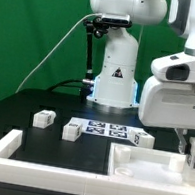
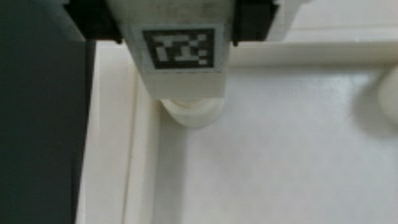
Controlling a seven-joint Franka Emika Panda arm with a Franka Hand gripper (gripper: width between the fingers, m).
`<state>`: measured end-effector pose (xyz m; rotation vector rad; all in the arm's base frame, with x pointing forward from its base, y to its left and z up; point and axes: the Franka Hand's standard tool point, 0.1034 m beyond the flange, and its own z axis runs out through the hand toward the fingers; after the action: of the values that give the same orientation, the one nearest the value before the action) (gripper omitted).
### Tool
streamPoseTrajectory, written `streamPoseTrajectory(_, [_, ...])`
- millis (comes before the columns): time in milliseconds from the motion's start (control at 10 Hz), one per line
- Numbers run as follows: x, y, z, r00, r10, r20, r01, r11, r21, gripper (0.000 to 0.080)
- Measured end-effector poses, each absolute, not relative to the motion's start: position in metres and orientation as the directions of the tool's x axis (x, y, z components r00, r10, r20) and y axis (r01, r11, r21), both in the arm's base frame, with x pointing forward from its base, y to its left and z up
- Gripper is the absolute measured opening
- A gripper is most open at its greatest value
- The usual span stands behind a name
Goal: Assemble one leg
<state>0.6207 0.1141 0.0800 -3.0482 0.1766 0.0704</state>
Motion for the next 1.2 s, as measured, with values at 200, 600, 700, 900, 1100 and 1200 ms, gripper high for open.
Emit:
streamPoseTrajectory(200, [0.618, 0.113, 0.080, 0.938, -0.341, -0.060, -0.345, -0.935, -0.082, 0.0290])
streamPoseTrajectory(600, [0.619, 0.124, 0.079, 0.656, -0.752, -0.063, -0.755, -0.654, -0.056, 0.0291])
streamPoseTrajectory(700, [0.619, 0.125, 0.079, 0.578, -0.814, -0.063, -0.816, -0.576, -0.053, 0.0291])
streamPoseTrajectory(900, [0.620, 0.125, 0.079, 0.497, -0.865, -0.070, -0.868, -0.495, -0.048, 0.0291])
streamPoseTrajectory(1100, [0.620, 0.126, 0.079, 0.550, -0.832, -0.067, -0.835, -0.548, -0.052, 0.0529])
streamPoseTrajectory(1200, [0.621, 0.128, 0.079, 0.557, -0.828, -0.065, -0.830, -0.555, -0.054, 0.0611])
